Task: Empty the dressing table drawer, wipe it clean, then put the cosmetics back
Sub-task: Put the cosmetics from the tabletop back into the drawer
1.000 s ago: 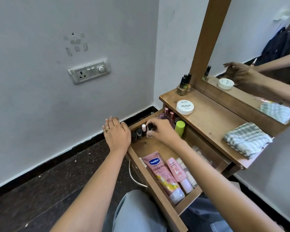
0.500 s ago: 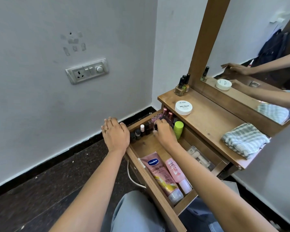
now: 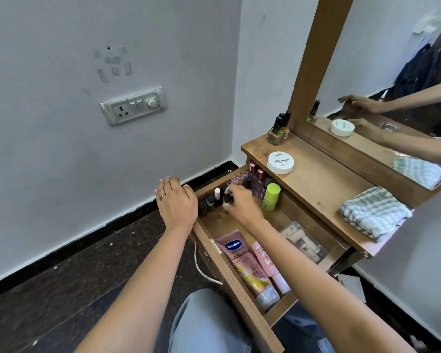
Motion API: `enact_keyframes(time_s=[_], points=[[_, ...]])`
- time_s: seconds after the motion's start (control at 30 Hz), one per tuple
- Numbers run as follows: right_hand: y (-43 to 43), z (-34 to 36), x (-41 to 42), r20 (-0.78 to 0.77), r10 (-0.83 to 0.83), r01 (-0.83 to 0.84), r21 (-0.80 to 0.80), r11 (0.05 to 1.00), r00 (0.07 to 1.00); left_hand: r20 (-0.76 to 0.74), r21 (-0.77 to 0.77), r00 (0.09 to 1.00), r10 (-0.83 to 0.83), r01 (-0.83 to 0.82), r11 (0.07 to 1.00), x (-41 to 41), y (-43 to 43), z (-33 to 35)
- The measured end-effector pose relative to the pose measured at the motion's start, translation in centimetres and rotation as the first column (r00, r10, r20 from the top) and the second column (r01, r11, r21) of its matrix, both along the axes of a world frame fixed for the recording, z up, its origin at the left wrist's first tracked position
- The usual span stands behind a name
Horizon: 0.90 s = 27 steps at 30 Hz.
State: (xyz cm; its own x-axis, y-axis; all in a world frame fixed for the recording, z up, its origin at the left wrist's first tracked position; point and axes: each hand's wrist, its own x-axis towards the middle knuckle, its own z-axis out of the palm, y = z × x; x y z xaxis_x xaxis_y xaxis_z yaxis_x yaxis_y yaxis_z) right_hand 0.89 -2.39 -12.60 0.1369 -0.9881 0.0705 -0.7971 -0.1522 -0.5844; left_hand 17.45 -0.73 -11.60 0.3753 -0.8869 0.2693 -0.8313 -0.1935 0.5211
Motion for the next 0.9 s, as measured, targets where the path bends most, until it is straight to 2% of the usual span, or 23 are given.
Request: enact_keyframes(time_s=[0.17, 0.27, 0.47, 0.63, 0.9], points=[[0.5, -0.5, 0.6, 0.091, 0.002, -0.004, 0.024, 1.0, 0.996, 0.002, -0.001, 1.0, 0.002, -0.002, 1.0, 0.0, 0.0, 0.1], [1.2, -0.9, 1.3, 0.162, 0.073, -0.081, 0.043, 0.996, 0.984, -0.002, 0.0, 1.0, 0.001, -0.001, 1.0, 0.0, 0.0, 0.1], [2.3, -1.1, 2.7, 0.169, 0.193, -0.199, 0.014, 0.98, 0.966, -0.017, 0.0, 1.0, -0.006, 0.006, 1.0, 0.0, 0.1, 0.0], [2.6, -1.7, 3.2, 0.198, 0.158, -0.166, 0.026, 0.986, 0.967, -0.023, 0.001, 1.0, -0.008, 0.008, 1.0, 0.0, 0.1, 0.1], [3.2, -2.4, 3.4, 0.281, 0.073, -0.123, 0.162, 0.979, 0.957, -0.033, -0.004, 0.999, -0.007, 0.007, 1.0, 0.0, 0.1, 0.2]])
